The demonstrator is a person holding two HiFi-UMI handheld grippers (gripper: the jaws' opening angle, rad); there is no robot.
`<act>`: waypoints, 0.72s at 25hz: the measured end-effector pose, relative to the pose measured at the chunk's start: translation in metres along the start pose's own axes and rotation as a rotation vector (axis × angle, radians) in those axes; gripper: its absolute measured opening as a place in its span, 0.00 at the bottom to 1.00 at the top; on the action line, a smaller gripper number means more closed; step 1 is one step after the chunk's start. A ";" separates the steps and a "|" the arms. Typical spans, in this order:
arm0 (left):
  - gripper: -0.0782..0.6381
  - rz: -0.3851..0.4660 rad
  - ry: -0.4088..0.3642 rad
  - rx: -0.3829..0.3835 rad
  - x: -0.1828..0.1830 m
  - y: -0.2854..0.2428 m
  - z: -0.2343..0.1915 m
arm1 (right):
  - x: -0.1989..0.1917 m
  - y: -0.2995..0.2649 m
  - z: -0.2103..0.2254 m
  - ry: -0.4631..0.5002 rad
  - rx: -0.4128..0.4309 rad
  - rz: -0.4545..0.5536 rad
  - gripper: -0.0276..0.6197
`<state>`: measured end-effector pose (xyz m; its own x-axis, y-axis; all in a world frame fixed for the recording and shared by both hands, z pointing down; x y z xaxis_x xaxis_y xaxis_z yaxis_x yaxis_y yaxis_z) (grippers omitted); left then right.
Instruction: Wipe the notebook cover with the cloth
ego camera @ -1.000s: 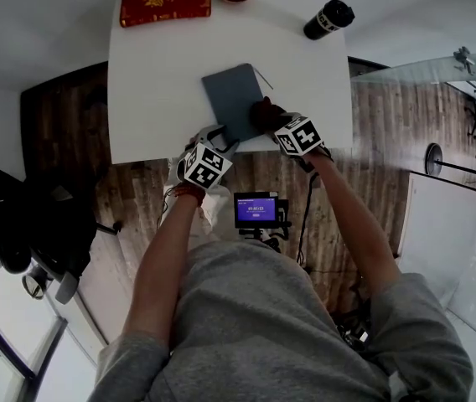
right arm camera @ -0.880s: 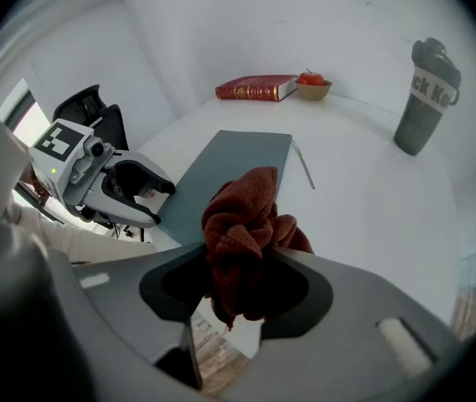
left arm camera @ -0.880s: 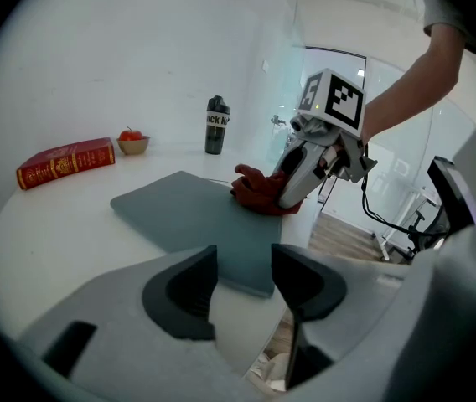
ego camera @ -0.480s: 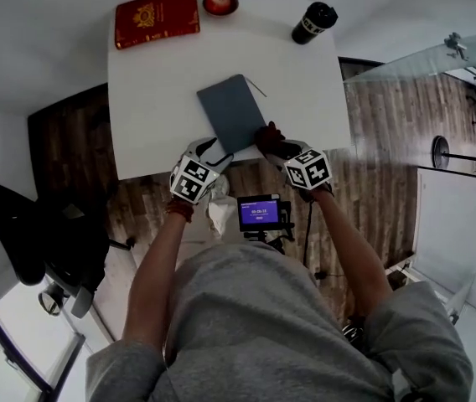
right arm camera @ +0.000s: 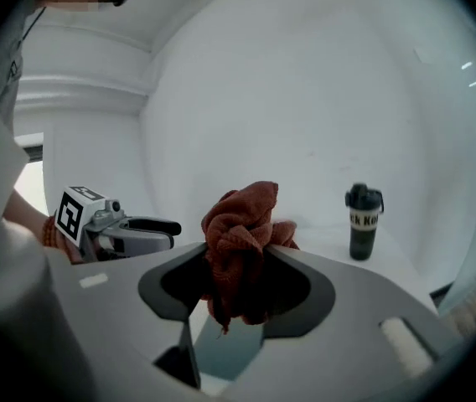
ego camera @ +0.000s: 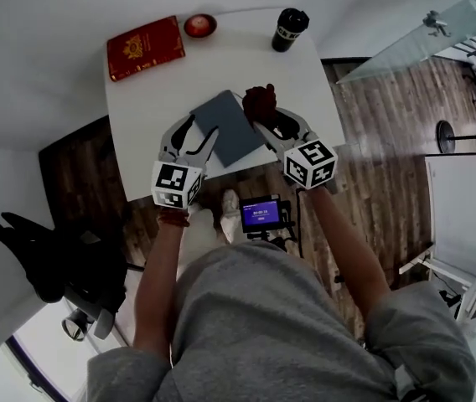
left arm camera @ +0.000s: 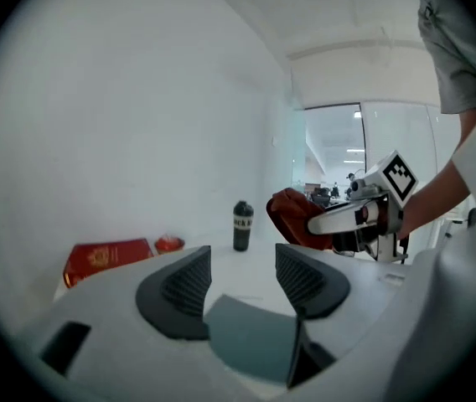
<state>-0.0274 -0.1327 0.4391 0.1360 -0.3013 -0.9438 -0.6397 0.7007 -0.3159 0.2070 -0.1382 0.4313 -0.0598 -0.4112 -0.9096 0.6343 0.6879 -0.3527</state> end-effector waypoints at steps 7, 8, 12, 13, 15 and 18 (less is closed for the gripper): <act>0.40 0.335 -0.200 0.073 0.135 0.035 0.009 | 0.122 0.027 -0.052 0.195 -0.046 0.301 0.34; 0.39 0.382 -0.223 0.079 0.152 0.044 0.013 | 0.135 0.031 -0.063 0.224 -0.050 0.334 0.34; 0.32 0.502 -0.275 0.119 0.189 0.085 0.024 | 0.172 0.051 -0.108 0.299 -0.068 0.456 0.34; 0.30 0.518 -0.279 0.130 0.192 0.094 0.025 | 0.176 0.056 -0.119 0.310 -0.075 0.480 0.34; 0.27 0.537 -0.283 0.157 0.192 0.109 0.024 | 0.179 0.065 -0.137 0.332 -0.091 0.512 0.34; 0.20 0.555 -0.261 0.172 0.183 0.124 0.026 | 0.171 0.075 -0.154 0.344 -0.102 0.520 0.34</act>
<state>-0.0622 -0.0838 0.2247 0.0128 0.2884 -0.9574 -0.5406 0.8075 0.2360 0.1252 -0.0648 0.2157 -0.0186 0.1965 -0.9803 0.5715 0.8066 0.1508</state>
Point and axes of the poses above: the fingertips, and each gripper's own axes: y backward along the fingers, z to its right, x out of its top, the point moved 9 cm from there along y, backward along the fingers, and after that the axes turned 2 degrees about -z, right-handed, at the moved point
